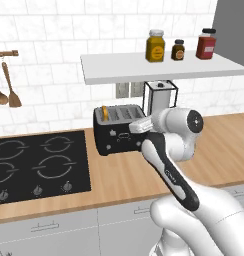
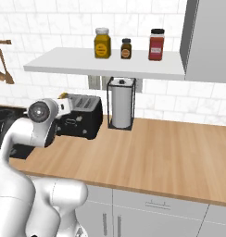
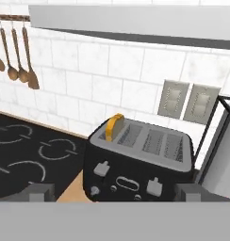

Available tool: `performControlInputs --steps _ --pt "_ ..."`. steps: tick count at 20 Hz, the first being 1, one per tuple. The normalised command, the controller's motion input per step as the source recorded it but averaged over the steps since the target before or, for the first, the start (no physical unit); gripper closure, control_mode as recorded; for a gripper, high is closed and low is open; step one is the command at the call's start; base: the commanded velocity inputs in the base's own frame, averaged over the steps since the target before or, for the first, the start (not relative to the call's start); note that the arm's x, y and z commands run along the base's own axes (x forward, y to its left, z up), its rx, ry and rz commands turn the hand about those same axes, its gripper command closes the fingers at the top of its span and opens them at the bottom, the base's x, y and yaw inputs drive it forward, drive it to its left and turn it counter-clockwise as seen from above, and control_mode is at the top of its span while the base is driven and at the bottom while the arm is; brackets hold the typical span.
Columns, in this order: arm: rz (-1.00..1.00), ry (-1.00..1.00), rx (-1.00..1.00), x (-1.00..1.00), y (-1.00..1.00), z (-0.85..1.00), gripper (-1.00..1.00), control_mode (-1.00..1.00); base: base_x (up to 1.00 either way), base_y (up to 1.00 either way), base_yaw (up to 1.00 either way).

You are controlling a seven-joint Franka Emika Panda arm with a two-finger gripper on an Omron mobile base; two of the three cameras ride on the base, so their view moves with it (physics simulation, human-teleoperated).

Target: Start the toaster. Once the lever pops up, take the bread to the plate on the dining counter.

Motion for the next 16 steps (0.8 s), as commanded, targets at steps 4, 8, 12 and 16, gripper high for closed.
performControlInputs --steps 4,8,12,16 --pt "0.06 -0.03 0.06 0.00 0.14 0.17 -1.00 -1.00 0.00 0.00 0.00" --pt "0.00 0.00 0.01 0.00 0.12 0.54 -1.00 -1.00 0.00 0.00 0.00" --pt "0.00 0.02 0.00 -0.10 0.03 0.69 -1.00 -1.00 0.00 0.00 0.00" --pt "0.00 0.01 0.00 -0.05 0.00 0.22 -1.00 -1.00 0.00 0.00 0.00"
